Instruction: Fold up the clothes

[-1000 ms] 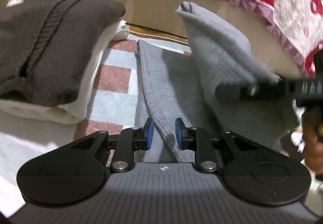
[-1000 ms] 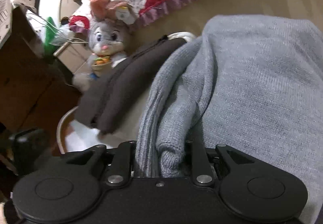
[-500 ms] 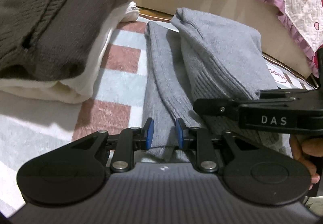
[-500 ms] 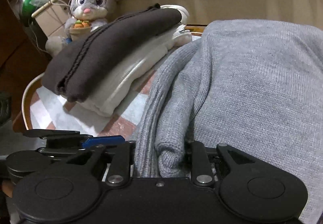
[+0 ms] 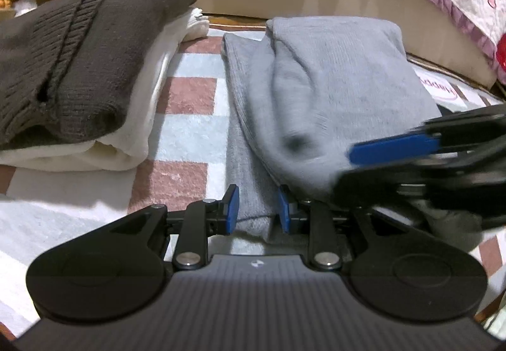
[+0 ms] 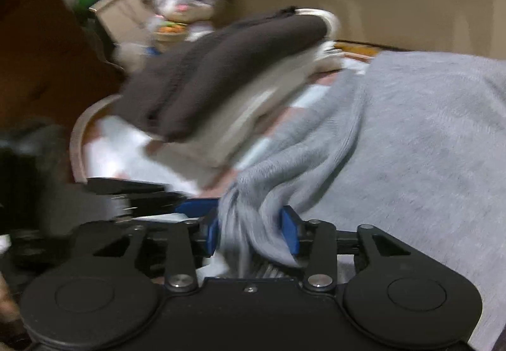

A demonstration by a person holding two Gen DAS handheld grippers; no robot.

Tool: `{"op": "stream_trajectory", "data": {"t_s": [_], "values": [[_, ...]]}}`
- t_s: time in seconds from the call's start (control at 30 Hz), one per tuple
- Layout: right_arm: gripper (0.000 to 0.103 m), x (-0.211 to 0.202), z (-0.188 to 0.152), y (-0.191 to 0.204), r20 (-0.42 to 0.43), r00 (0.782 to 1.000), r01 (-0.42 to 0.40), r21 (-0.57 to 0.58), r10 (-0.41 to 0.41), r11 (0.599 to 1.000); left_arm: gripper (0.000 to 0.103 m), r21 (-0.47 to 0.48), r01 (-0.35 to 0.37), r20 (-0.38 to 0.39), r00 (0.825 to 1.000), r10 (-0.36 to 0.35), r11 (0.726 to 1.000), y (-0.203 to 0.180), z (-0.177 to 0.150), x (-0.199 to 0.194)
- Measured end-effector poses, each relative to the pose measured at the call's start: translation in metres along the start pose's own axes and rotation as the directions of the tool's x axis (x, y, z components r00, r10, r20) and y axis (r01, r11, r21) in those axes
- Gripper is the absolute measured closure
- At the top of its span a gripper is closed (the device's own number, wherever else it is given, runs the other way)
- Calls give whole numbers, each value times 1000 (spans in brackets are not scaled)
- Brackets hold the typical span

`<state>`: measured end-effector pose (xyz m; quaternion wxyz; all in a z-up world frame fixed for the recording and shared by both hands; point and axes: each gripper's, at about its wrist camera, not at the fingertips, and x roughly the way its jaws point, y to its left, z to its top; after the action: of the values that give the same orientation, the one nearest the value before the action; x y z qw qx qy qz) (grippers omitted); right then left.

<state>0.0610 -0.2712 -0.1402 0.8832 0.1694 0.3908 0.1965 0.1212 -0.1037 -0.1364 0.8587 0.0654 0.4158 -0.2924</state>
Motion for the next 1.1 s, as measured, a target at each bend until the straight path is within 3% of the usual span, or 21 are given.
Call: {"op": "stream_trajectory", "data": {"t_s": [0.07, 0.17, 0.23, 0.3, 0.33, 0.5, 0.63, 0.7, 0.77, 1.1], "values": [[55, -22, -6, -3, 13, 999, -53, 12, 53, 998, 77, 14, -5, -1, 1000, 5, 1000, -2, 0, -2], [53, -58, -19, -9, 41, 999, -14, -6, 14, 1000, 77, 20, -30, -6, 1000, 31, 999, -5, 0, -7], [51, -75, -33, -15, 49, 995, 85, -47, -83, 995, 76, 32, -74, -12, 997, 74, 997, -9, 1, -11], [51, -88, -49, -24, 55, 978, 207, -90, -203, 974, 73, 113, -189, 0, 982, 190, 975, -23, 1, -19], [51, -91, -57, -31, 54, 968, 249, -85, -245, 965, 72, 132, -205, 23, 979, 204, 970, -29, 1, -25], [51, -94, -81, -68, 49, 951, 301, 81, -305, 950, 70, 12, -147, 80, 986, 145, 989, -30, 6, -52], [50, -82, -75, -74, 47, 947, 313, 79, -317, 947, 64, -98, -64, 132, 988, 77, 993, -21, 10, -60], [43, -79, -75, -72, 49, 949, 307, 78, -311, 949, 64, -129, -77, 194, 976, 101, 989, -18, 10, -60], [43, -79, -79, -71, 45, 950, 305, 74, -308, 950, 62, -140, -69, 227, 969, 100, 988, -15, 12, -58], [41, -74, -88, -75, 25, 955, 293, 59, -295, 954, 62, -68, -70, 116, 990, 78, 995, -37, 26, -19]]}}
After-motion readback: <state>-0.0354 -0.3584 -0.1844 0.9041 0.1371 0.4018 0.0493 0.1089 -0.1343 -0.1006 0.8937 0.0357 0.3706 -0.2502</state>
